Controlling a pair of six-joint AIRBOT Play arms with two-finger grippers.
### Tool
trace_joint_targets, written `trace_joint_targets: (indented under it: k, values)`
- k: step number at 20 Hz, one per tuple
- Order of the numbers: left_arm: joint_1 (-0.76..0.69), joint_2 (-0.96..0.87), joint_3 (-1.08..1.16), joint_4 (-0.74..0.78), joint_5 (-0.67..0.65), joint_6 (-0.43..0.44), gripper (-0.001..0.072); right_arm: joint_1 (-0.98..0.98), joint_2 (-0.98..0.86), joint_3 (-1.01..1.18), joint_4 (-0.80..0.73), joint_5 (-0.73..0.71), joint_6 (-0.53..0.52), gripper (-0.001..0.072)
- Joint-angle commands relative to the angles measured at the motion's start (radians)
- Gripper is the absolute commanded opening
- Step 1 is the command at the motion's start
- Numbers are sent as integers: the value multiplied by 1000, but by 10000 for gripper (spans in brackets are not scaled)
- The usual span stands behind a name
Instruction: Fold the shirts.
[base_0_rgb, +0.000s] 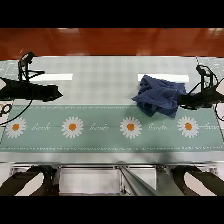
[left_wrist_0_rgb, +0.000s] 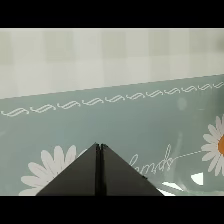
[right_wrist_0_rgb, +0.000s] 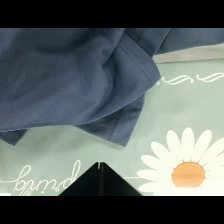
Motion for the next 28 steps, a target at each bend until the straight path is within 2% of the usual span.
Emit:
trace_joint_targets:
  k: [1,12,15,20,21,22,23,25,26,28]
  values:
    - [-1,-1,0,0,0,0,18,1,0,0,0,0,0,25]
    - [-1,-1,0,0,3,0,17,1,0,0,0,-1,0,24]
    - [0,-1,0,0,71,0,18,1,0,0,1,-19,1,25]
    - [0,-1,0,0,182,0,20,1,0,0,12,-177,11,33]
    - [-1,-1,1,0,196,0,78,1,-1,0,30,-214,11,181]
    - [0,0,1,0,211,0,290,1,0,2,39,-256,11,422]
    - [0,0,5,0,210,-8,498,1,0,23,35,-283,9,418]
    - [0,8,32,0,119,-85,508,-4,0,101,7,-273,9,417]
    - [-2,23,34,-2,73,-105,508,-3,0,132,-55,-265,13,416]
    - [-10,82,11,-5,17,-93,508,-25,-2,145,-188,-240,82,414]
